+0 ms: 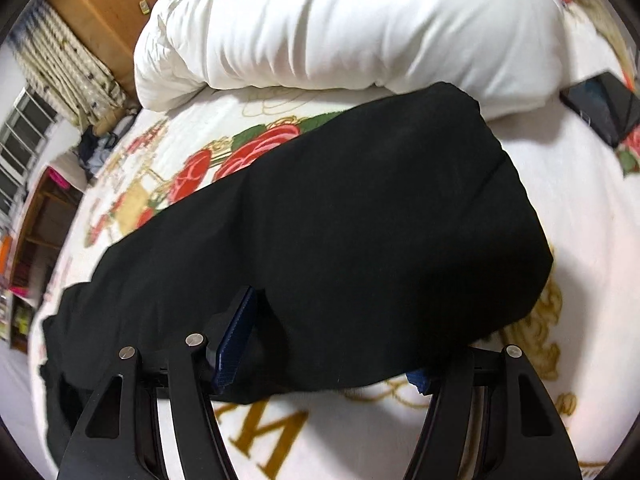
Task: Fold large clothes
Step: 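Lift the sleeve with the right tool and lay it across the coat body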
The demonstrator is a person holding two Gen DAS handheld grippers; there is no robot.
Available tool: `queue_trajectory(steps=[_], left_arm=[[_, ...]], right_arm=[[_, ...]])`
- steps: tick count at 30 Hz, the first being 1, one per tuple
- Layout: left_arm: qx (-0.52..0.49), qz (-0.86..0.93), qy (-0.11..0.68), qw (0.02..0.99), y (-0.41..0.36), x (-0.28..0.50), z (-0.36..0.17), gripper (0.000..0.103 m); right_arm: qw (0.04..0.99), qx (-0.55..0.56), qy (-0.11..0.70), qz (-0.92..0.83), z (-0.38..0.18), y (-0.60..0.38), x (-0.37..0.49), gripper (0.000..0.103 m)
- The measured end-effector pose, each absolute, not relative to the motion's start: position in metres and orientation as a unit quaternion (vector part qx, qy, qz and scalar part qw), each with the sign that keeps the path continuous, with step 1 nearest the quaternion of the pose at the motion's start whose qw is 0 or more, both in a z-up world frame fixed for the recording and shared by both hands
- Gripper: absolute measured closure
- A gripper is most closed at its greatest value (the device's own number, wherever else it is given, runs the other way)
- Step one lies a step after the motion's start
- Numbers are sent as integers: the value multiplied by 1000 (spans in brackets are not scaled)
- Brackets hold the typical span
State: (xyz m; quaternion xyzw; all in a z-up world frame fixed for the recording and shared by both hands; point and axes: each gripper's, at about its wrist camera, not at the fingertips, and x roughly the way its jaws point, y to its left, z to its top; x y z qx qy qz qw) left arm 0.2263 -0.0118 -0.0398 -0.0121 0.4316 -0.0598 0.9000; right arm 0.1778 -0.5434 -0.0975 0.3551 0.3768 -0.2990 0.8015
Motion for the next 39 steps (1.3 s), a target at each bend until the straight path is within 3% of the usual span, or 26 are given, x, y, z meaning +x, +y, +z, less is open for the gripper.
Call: queue_trajectory(steps=[1, 4, 7, 18, 26, 33, 39], left_arm=[[-13, -59, 433, 899, -10, 227, -41, 41], [-17, -54, 435, 899, -5, 225, -43, 41], [-25, -45, 438, 897, 4, 224, -44, 41], [-58, -25, 413, 909, 40, 206, -19, 41], [-80, -16, 397, 914, 59, 192, -4, 41], [-97, -7, 380, 920, 80, 187, 6, 41], [-116, 9, 378, 919, 106, 185, 1, 41]], right_arm=[[800, 349, 379, -309, -96, -544, 179, 58], [800, 345, 381, -310, -93, -545, 182, 79], [811, 316, 384, -310, -77, -536, 186, 87], [891, 250, 297, -235, 56, -491, 191, 89], [944, 184, 245, -121, 151, -403, 217, 89], [961, 135, 241, -21, 178, -310, 248, 89], [952, 106, 282, 53, 155, -231, 283, 89]])
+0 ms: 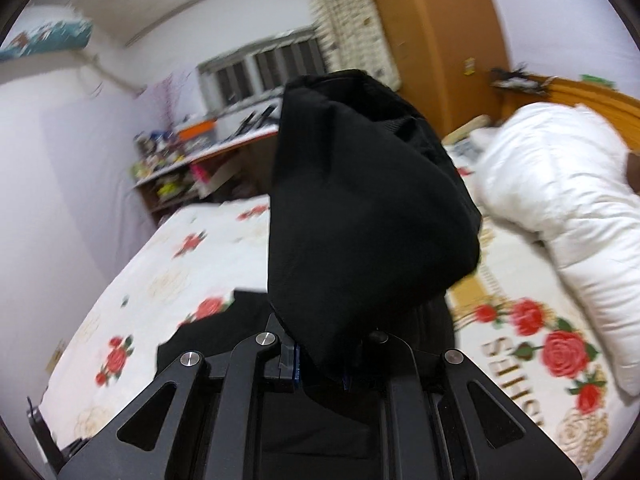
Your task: Fold large clothes
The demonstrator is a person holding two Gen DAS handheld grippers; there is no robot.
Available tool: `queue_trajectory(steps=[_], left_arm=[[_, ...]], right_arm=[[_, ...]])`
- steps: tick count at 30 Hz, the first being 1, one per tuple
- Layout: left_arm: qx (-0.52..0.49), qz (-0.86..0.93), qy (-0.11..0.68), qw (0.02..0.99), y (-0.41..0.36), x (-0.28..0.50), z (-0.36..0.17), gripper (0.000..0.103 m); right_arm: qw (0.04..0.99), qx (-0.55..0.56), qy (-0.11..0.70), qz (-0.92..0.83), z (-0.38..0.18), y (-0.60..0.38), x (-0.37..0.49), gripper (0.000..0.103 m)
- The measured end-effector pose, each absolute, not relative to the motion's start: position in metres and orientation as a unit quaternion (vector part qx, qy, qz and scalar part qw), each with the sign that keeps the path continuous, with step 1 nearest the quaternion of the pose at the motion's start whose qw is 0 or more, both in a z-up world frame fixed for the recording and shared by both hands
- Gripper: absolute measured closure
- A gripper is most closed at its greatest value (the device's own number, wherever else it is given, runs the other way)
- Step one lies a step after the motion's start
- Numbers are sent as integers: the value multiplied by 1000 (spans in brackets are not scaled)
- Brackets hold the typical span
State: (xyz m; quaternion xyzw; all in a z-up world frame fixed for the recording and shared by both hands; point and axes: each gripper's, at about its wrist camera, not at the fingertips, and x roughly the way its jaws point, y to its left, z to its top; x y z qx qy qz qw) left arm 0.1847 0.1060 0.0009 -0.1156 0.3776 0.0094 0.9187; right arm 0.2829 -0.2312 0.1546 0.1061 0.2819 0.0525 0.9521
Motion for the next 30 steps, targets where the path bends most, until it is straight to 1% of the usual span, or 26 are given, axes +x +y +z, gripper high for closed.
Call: queue_trajectory(steps=[6, 13, 18, 20, 21, 22, 23, 24, 30], left_arm=[[-133, 27, 378, 916, 134, 181, -8, 41], [-146, 46, 383, 911, 162, 177, -22, 41], [-152, 57, 392, 905, 177, 178, -34, 41], [-155, 58, 395, 904, 180, 180, -39, 41], [-156, 58, 396, 903, 180, 182, -42, 41], [-157, 58, 398, 902, 180, 183, -44, 41], [-157, 57, 399, 902, 180, 185, -46, 41], [-159, 56, 400, 901, 179, 187, -47, 41], [-159, 39, 390, 906, 170, 200, -36, 41]], right_arm=[[936, 73, 332, 96, 108, -166, 314, 89], [903, 11, 412, 125, 23, -96, 329, 89], [877, -19, 462, 130, -27, -69, 334, 84], [871, -25, 472, 135, -37, -64, 335, 78], [870, -27, 474, 136, -38, -62, 335, 72], [868, -28, 475, 144, -40, -61, 334, 54], [866, -21, 474, 161, -40, -59, 332, 43], [864, -14, 473, 173, -38, -57, 330, 27], [873, 4, 433, 222, -10, -46, 311, 26]])
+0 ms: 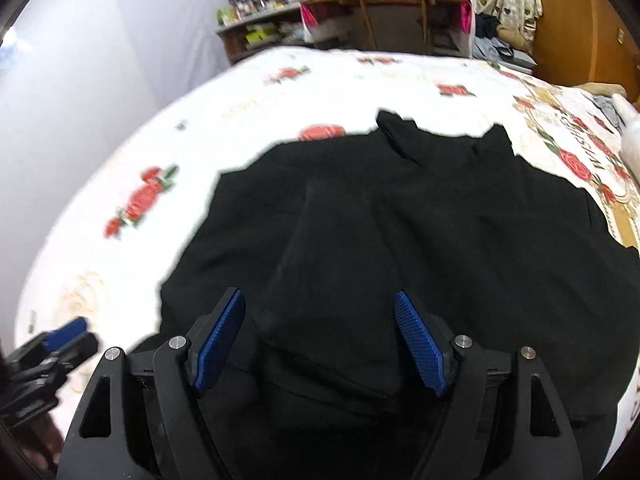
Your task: Fold large clothes
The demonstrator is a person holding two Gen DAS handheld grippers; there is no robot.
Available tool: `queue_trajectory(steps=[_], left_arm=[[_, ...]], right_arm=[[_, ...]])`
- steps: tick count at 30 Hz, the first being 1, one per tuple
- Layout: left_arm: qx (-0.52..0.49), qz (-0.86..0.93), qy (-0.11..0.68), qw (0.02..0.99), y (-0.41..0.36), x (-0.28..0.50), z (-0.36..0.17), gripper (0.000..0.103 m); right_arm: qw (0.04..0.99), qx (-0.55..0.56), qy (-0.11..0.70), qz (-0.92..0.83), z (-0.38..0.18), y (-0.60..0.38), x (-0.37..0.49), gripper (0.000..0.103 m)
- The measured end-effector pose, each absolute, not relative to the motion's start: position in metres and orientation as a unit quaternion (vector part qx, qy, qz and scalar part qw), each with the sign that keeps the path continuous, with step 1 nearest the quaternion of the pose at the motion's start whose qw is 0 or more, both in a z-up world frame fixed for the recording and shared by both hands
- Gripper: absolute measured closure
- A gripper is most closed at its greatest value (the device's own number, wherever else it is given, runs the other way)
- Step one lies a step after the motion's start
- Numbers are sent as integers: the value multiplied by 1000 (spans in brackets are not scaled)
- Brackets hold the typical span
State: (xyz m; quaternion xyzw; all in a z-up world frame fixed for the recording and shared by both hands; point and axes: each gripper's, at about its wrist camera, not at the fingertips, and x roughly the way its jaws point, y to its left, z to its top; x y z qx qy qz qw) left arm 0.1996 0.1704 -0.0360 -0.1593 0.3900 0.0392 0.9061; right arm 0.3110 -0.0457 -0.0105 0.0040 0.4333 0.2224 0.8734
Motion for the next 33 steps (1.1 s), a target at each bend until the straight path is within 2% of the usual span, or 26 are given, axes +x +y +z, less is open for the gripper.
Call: queue_trajectory(steps=[2, 10, 15, 16, 17, 18, 19, 20, 21, 22, 24, 28, 33], left_arm=[[-162, 27, 381, 910, 165, 207, -27, 36], [-172, -54, 366, 913, 105, 265, -4, 32], [-176, -108, 408, 889, 55, 320, -29, 31], [-178, -112, 422, 882, 48, 330, -37, 34], [-178, -114, 436, 875, 43, 339, -45, 64], [-172, -116, 446, 871, 38, 345, -52, 83], [-156, -108, 444, 875, 34, 346, -52, 93], [-146, -102, 429, 885, 34, 344, -47, 94], [-139, -99, 411, 896, 36, 340, -39, 94], [-131, -92, 395, 904, 38, 337, -32, 95], [-122, -80, 378, 914, 46, 335, -25, 95], [-117, -55, 403, 906, 62, 341, -49, 95], [-128, -43, 430, 893, 67, 331, -85, 94]], right_arm=[[879, 19, 418, 227, 2, -51, 306, 26], [909, 52, 394, 129, 18, -148, 299, 26], [910, 84, 402, 61, 7, -218, 295, 26], [909, 89, 405, 52, 5, -230, 294, 28], [908, 93, 407, 43, 2, -240, 293, 31], [906, 97, 411, 30, -2, -251, 293, 40], [905, 99, 414, 24, -5, -258, 293, 51], [903, 103, 416, 16, -8, -265, 293, 56], [903, 107, 416, 11, -9, -273, 292, 73], [903, 109, 414, 7, -10, -277, 291, 83], [904, 116, 411, 8, -13, -284, 295, 84], [901, 126, 414, 24, -27, -279, 306, 84], [877, 101, 469, 25, -83, -266, 317, 84]])
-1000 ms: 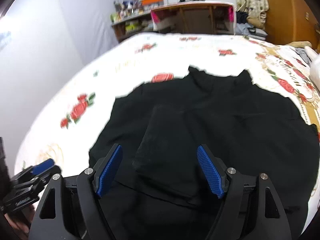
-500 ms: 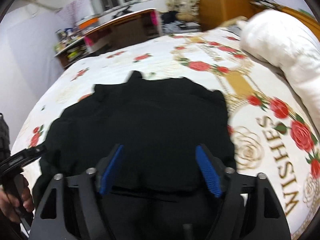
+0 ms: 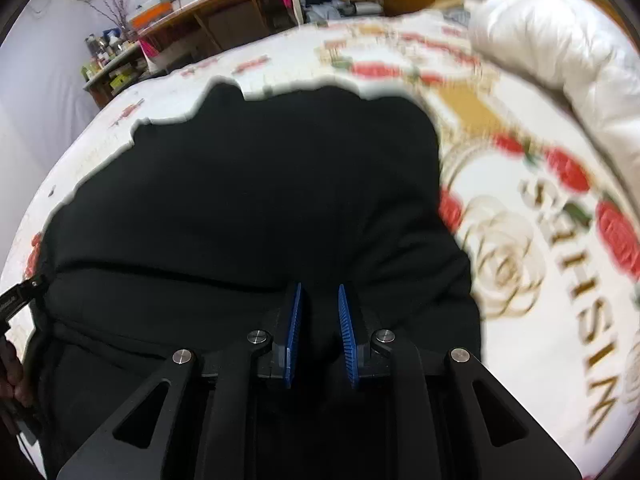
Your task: Fold large clothes
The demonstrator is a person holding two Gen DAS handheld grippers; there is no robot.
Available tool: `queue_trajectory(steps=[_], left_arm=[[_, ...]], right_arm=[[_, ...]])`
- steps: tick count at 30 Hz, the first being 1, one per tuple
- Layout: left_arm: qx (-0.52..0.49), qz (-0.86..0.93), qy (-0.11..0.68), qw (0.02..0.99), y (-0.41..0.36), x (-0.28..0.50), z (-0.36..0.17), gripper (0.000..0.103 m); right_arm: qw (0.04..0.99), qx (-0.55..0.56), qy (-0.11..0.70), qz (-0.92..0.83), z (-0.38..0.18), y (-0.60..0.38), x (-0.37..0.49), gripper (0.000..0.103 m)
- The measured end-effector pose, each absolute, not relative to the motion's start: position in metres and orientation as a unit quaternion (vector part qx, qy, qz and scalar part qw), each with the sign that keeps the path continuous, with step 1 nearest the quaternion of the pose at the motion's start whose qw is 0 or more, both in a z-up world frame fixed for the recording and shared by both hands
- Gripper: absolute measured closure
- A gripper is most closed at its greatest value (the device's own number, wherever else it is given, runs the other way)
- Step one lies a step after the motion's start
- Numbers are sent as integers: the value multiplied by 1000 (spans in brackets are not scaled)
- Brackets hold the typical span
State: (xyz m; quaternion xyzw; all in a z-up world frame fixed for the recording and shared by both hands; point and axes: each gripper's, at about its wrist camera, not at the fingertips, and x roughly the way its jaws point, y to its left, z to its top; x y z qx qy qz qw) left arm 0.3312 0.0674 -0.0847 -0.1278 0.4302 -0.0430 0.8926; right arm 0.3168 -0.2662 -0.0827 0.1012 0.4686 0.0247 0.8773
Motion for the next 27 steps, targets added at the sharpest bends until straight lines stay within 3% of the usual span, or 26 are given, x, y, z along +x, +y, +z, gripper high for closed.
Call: queue_trajectory(steps=[9, 15, 21, 27], left_arm=[[-131, -8, 390, 911, 83, 286, -41, 90], [-88, -47, 350, 931, 50, 322, -8, 90], [-53, -26, 408, 911, 35, 383, -70, 90], [-33, -16, 378, 925, 31, 379, -104, 91]], right_arm=[[887, 90, 452, 33, -48, -276, 297, 84], [904, 92, 416, 26, -21, -291, 324, 84], [891, 106, 442, 9, -46, -307, 371, 84], [882, 92, 462, -2, -94, -312, 384, 86]])
